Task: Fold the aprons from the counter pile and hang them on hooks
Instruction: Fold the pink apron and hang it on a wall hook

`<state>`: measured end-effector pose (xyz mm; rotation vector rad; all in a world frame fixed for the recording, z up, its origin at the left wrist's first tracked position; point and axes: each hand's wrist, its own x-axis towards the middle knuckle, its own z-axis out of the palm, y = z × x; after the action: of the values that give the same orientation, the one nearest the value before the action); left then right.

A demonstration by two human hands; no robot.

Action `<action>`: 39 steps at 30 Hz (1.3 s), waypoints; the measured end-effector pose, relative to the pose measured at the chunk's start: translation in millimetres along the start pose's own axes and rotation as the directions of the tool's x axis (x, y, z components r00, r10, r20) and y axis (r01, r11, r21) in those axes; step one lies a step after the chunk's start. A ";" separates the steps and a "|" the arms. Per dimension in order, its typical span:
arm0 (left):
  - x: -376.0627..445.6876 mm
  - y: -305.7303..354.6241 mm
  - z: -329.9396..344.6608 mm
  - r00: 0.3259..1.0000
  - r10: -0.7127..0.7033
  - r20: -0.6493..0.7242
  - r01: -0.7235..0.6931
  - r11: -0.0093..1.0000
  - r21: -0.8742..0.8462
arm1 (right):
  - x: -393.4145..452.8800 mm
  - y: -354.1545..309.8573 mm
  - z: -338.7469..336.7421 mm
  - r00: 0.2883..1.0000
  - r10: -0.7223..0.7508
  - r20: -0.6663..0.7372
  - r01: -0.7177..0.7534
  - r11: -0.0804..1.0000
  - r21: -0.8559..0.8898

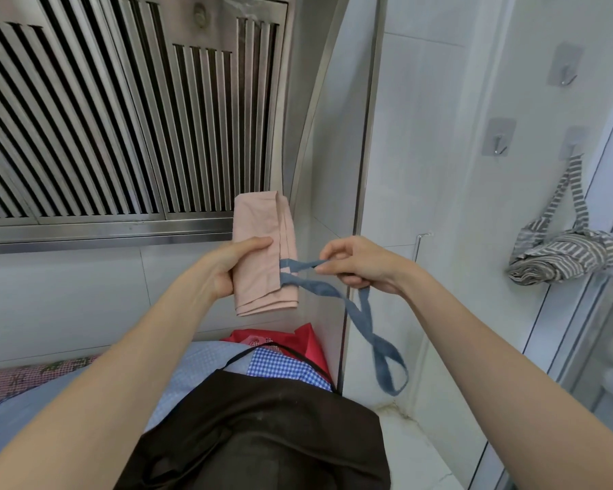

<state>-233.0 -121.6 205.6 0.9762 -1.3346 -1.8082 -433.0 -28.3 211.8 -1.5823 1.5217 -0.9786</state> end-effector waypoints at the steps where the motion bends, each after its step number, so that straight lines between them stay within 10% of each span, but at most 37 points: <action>1: -3.5 -0.5 -2.5 0.999 0.012 0.048 -0.011 1.000 -0.008 | 0.0 -0.8 -4.0 1.000 0.000 -0.018 0.000 1.000 -0.024; 7: -26.0 -4.3 -10.3 0.927 0.152 0.344 -0.134 0.988 -0.075 | -2.1 -1.9 -24.3 0.987 0.041 -0.152 -0.051 0.997 -0.064; 12: -30.5 -10.0 -7.8 0.756 -0.075 0.651 -0.142 0.951 0.275 | 10.5 -19.1 -26.9 0.922 -0.051 -0.383 -0.056 0.963 -0.262; 15: -32.2 -13.9 6.3 0.694 -0.320 0.645 -0.197 0.777 0.598 | 12.1 -36.0 -24.1 0.956 0.060 -0.287 -0.103 0.986 -0.135; 18: -30.7 -17.2 27.1 0.810 -0.338 0.479 -0.247 0.545 0.802 | 13.3 -50.1 -8.9 0.958 0.127 -0.259 -0.117 0.992 0.053; 25: -15.5 -23.0 40.7 0.959 -0.149 0.240 -0.169 0.376 0.911 | 10.9 -51.4 20.9 0.977 0.062 -0.203 0.059 0.837 0.543; 29: -11.2 -28.4 40.8 0.973 0.118 0.197 -0.223 0.275 0.935 | 9.7 -42.6 21.9 0.959 0.090 -0.268 -0.016 0.963 0.267; 35: -3.9 -27.9 20.0 0.924 0.361 0.129 -0.258 0.336 0.906 | 0.9 -16.7 11.4 0.934 0.072 -0.351 -0.073 0.997 0.012; 39: 0.2 -23.9 15.1 0.900 0.426 -0.096 -0.277 0.727 0.628 | -2.8 7.0 17.0 0.809 0.006 -0.587 -0.037 0.999 -0.040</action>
<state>-248.2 -109.0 185.4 1.1118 -1.8423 -0.9403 -421.0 -25.9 197.7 -1.3467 1.9795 -1.5283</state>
